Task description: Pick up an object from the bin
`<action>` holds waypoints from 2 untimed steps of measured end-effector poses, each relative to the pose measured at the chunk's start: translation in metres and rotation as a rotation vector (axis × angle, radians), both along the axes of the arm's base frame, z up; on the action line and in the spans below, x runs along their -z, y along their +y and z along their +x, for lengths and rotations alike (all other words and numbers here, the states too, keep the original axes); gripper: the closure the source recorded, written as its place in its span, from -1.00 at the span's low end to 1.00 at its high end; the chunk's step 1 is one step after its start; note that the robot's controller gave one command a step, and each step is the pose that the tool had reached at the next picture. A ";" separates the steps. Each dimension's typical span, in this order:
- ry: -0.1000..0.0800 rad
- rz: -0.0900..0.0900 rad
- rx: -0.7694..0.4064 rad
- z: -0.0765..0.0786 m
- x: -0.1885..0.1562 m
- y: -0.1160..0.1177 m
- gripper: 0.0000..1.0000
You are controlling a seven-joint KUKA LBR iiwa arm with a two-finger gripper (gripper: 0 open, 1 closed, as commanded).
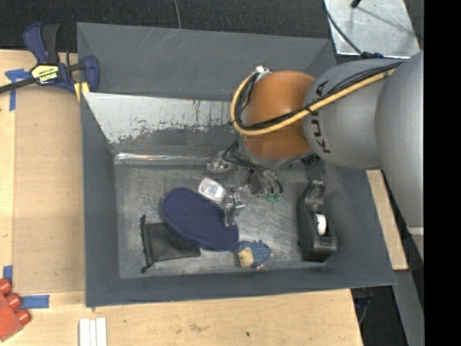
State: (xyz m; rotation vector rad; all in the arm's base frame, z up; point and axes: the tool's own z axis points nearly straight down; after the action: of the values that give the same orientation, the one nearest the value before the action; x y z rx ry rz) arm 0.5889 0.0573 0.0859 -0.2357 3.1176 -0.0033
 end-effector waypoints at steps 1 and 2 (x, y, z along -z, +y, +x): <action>0.004 0.002 -0.114 0.014 -0.070 0.032 -1.00; 0.016 0.002 -0.257 -0.056 -0.006 0.120 -1.00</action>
Offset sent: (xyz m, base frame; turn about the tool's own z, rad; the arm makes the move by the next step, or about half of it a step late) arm 0.0108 0.0305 0.0648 -0.1138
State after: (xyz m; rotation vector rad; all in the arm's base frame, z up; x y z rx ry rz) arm 0.5328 0.1773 0.0920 -0.6361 3.0769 0.0049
